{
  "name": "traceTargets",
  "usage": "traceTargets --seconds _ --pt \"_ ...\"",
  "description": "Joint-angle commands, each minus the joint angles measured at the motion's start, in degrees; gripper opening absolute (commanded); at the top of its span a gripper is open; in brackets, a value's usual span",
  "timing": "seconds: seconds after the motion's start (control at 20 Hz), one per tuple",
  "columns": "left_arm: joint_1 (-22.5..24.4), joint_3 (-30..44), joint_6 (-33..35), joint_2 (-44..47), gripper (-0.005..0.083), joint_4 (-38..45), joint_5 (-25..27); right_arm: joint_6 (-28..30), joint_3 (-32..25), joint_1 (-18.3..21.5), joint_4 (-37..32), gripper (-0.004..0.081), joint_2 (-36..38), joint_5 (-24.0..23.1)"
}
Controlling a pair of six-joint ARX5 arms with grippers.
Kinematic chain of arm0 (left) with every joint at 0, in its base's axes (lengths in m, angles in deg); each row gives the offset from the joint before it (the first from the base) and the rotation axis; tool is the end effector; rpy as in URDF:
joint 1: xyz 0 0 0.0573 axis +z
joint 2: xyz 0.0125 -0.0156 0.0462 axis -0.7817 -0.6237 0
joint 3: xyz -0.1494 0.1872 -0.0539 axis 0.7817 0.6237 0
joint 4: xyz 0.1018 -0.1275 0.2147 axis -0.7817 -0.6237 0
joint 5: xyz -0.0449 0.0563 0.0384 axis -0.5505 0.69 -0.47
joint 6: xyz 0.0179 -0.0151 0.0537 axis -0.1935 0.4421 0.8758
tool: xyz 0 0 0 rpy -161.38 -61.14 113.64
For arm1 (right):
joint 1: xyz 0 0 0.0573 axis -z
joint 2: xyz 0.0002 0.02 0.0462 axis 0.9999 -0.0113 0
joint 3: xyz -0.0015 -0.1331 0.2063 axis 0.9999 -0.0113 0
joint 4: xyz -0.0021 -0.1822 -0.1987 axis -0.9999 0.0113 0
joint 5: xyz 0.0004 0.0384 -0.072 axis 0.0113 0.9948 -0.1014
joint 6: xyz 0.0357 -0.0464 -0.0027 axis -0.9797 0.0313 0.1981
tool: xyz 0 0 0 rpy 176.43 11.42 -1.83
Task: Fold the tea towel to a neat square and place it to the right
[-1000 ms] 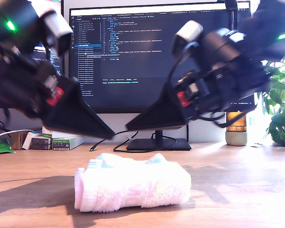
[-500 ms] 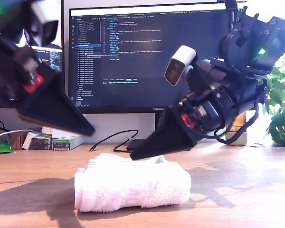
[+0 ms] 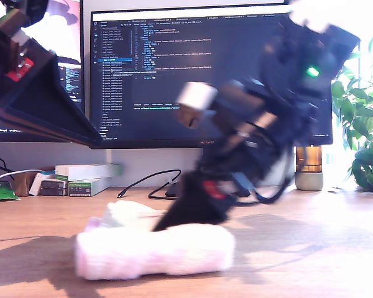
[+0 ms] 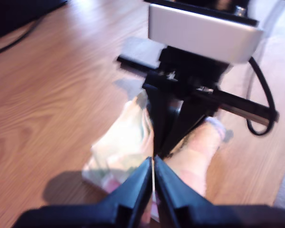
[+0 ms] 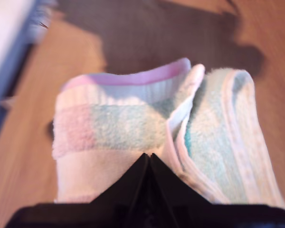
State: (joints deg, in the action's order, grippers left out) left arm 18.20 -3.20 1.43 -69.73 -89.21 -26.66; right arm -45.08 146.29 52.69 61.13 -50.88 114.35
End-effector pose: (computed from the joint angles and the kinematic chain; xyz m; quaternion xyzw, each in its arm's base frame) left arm 0.1853 -0.1359 0.1827 0.0894 0.2950 -0.4387 0.8441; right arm 0.2739 0.2310 0.0884 -0.2549 0.2924 0.6590 0.6444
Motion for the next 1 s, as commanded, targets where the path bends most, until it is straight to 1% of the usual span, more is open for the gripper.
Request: traceTargets --seconds 0.0,0.05,0.15,0.2,0.25,0.3,0.35,0.5,0.6,0.7,0.75,0.85,0.95 --pt "0.1 1.0 -0.7 1.4 -0.0019 -0.4 1.4 -9.1 -2.5 1.4 1.4 -0.0013 -4.7 -11.5" --pt "0.1 1.0 -0.7 1.9 -0.0019 -0.9 2.7 -13.7 -2.5 2.2 2.2 -0.0013 -4.7 -15.3" --pt "0.1 1.0 -0.7 2.3 -0.0019 -1.8 4.3 -20.7 -2.5 3.3 4.9 -0.0013 -4.6 -21.6" --pt "0.1 1.0 -0.7 2.4 -0.0019 -2.2 5.1 -28.3 -2.5 3.6 6.7 -0.0012 -4.5 -27.0" --pt "0.1 1.0 -0.7 2.4 -0.0019 -2.5 5.5 -33.5 -2.5 3.8 8.8 -0.0013 -4.4 -32.6" --pt "0.1 1.0 -0.6 2.4 -0.0019 -2.7 5.7 -35.6 -2.5 4.1 11.0 -0.0013 -4.3 -35.5" --pt "0.1 1.0 -0.5 2.4 -0.0019 -2.8 5.8 -41.7 -2.6 4.4 13.4 -0.0012 -4.2 -36.7" --pt "0.1 1.0 -0.5 2.4 -0.0019 -2.8 6.6 -52.6 -4.3 4.9 18.1 -0.0013 -4.2 -38.5" --pt "0.1 1.0 -0.5 2.4 -0.0019 -2.7 6.6 -59.0 -6.8 5.2 20.3 -0.0012 -4.1 -39.4" --pt "0.1 1.0 -0.7 2.4 -0.0019 -2.7 6.6 -62.8 -10.1 5.8 22.2 -0.0008 -3.7 -40.4" --pt "0.1 1.0 -0.7 2.4 -0.0019 -2.7 6.5 -65.2 -12.1 6.1 22.5 0.0012 -3.2 -41.0" --pt "0.1 1.0 -0.9 2.4 -0.0019 -2.6 6.5 -67.4 -16.3 7.0 22.4 0.0040 -1.7 -40.9" --pt "0.1 1.0 -1.1 2.4 -0.0019 -2.6 6.4 -70.2 -20.1 8.0 22.7 0.0042 0.5 -40.9"
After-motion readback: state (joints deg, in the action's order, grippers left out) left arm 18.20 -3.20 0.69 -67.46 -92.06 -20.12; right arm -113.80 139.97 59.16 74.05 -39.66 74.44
